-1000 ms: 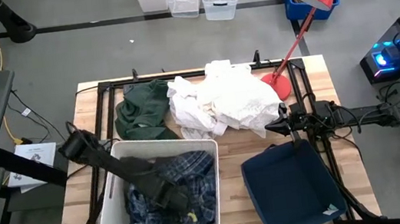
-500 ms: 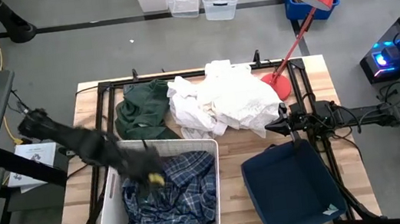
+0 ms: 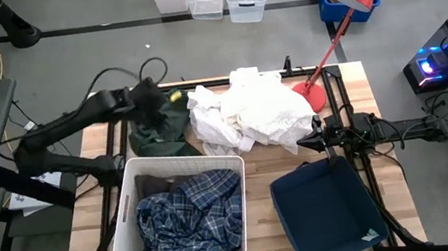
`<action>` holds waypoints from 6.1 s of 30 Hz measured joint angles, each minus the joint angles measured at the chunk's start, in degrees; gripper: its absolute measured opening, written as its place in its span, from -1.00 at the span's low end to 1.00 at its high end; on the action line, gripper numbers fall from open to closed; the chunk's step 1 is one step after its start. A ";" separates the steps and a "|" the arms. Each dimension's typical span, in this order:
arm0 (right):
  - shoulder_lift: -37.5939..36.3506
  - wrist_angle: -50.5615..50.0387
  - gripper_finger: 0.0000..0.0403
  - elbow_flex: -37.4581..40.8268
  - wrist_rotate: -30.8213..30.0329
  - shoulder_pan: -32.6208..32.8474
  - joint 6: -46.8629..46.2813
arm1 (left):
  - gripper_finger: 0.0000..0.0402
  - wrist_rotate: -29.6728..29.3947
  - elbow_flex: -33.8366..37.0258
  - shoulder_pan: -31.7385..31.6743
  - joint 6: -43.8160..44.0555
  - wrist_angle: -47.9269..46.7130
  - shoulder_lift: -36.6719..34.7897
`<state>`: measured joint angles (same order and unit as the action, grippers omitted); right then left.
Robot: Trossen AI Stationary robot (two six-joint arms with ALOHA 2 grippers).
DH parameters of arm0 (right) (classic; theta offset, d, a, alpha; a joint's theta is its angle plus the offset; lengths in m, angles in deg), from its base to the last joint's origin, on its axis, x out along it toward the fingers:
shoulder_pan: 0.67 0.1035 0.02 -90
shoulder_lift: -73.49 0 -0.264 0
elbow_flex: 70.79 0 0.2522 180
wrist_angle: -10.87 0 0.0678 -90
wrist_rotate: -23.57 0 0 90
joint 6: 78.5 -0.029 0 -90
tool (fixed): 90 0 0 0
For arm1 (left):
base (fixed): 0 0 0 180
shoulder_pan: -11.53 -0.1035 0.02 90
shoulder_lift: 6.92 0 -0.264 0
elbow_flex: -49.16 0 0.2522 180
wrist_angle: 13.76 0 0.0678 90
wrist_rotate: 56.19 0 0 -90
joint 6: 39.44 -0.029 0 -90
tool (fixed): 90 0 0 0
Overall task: Sort clothes
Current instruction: Put the green shirt into the white bin, then put the white skirt into the blue bin
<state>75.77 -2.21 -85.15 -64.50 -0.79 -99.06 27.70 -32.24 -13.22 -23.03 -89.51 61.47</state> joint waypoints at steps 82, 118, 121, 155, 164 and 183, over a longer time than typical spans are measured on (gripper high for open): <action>0.00 0.00 -1.00 -0.01 0.00 0.02 0.00 | -1.00 27.55 -7.40 29.51 6.96 70.85 -21.39; 0.00 0.00 -1.00 0.00 0.00 0.00 0.00 | -1.00 10.88 -7.32 49.20 29.53 16.76 -11.15; 0.00 0.00 -1.00 0.00 0.01 0.01 0.01 | -1.00 15.17 -5.52 50.41 29.80 14.07 -6.84; -0.02 0.00 -1.00 0.00 0.00 0.00 0.02 | 0.13 15.81 -19.41 30.73 -0.79 10.97 -4.79; 0.00 -0.02 -1.00 -0.02 0.00 0.02 0.00 | 0.13 -13.01 -19.34 22.17 -10.38 11.81 -10.99; 3.13 41.41 -1.00 -1.91 -27.77 -0.88 -18.79 | 0.13 -15.73 0.68 18.24 10.07 45.14 -10.07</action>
<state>78.90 39.20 -87.07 -92.27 -1.67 -117.85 11.96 -31.56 5.01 -12.97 -44.38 51.40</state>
